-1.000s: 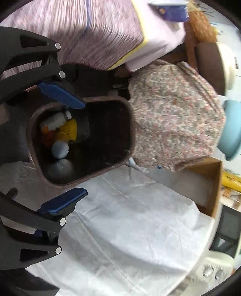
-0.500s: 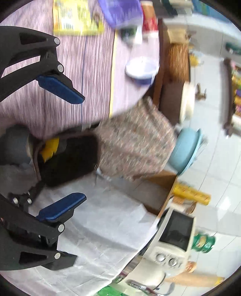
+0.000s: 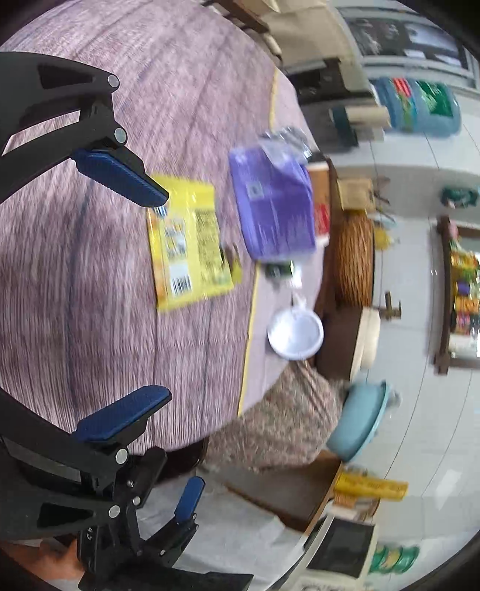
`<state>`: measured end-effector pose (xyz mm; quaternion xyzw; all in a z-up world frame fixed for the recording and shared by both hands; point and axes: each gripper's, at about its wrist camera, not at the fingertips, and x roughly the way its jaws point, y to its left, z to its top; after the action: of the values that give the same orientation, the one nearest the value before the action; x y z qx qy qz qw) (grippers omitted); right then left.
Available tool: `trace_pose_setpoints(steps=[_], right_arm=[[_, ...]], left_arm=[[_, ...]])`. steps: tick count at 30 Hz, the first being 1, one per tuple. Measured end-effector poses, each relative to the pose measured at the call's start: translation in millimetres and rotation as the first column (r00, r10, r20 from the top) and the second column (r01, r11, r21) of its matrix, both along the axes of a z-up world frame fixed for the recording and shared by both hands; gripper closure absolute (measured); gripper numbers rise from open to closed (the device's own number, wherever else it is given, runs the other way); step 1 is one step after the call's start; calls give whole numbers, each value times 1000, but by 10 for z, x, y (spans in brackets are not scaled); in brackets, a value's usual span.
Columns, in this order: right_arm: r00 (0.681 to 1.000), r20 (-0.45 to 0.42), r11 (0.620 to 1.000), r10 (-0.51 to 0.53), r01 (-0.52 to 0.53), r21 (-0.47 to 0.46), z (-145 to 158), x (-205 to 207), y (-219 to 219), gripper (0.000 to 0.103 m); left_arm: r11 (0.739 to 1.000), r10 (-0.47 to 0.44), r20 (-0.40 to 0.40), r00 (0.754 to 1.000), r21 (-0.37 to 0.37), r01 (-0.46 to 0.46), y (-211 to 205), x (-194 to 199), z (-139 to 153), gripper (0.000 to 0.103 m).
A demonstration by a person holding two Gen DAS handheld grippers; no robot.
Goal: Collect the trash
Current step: 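Move both tools back over the table toward the yellow wrapper, then close the left tool on the yellow snack wrapper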
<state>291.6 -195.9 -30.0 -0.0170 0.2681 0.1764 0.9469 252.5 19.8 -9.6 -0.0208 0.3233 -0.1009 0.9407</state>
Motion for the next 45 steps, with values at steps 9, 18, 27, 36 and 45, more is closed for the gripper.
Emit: trace_pose_setpoints(steps=[9,18,27,36,45], right_arm=[[996,10,996,84,-83,-26,91,178,458,16],[998,-14,998,63,-63,-12,91,266,396,16],[998,-32,999,46,-47,-23,43,322,344,16],[998,-38,998,57,-58,-35,30,373,381,16],[992,-24,992,127,-127,-6,182,544,563,16]], left_arm=[[993,109,-105,988,-33,-113,662,282,-215,24],[999,-16,-128,992,26,19,380,850,-196,36],[996,-35,-179,983,78,50,72,1437,-344,50],[998,-35,-210,977,48,46,118,1434,-456,98],[999,30,-101,994,-31,-34,461,953,-161,99]])
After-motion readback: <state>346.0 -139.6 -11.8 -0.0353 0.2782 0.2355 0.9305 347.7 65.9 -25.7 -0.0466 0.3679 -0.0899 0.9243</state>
